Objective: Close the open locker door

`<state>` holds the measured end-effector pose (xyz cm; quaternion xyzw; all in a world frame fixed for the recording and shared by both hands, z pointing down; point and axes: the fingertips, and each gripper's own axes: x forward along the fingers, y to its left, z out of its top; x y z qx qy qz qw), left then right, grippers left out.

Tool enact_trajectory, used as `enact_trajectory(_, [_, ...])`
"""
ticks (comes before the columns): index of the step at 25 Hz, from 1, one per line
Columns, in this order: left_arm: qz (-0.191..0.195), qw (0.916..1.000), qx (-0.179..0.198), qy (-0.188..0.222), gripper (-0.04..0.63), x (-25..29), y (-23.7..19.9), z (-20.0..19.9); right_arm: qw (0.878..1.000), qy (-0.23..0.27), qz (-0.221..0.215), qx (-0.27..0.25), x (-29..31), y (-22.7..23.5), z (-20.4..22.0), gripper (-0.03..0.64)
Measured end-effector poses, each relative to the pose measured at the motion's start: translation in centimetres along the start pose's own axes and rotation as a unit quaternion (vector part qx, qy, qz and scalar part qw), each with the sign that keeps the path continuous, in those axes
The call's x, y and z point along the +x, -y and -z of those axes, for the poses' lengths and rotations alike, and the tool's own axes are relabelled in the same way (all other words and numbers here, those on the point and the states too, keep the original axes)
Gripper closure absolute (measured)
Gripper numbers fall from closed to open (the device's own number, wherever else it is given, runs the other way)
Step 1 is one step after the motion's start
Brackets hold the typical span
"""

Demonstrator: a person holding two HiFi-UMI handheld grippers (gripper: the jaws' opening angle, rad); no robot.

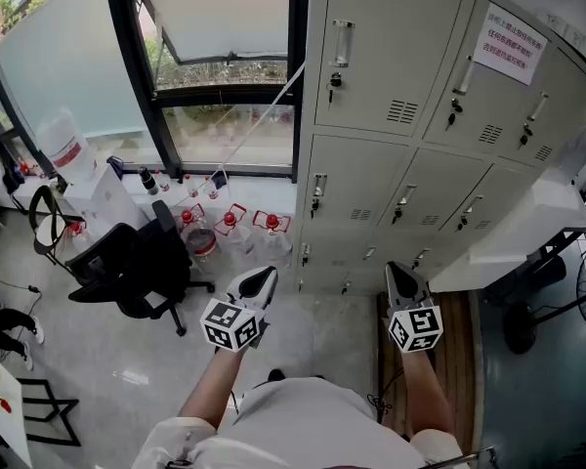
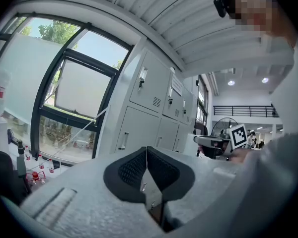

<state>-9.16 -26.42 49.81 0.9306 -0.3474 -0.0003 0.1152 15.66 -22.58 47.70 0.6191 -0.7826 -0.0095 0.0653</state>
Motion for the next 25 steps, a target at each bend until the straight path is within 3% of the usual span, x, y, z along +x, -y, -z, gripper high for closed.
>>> enact_trajectory(25, [-0.001, 1.0000, 0.002, -0.004, 0.580, 1.8, 1.2, 0.5, 1.000, 0.005, -0.017, 0.002, 0.1, 0.6, -0.1, 0.615])
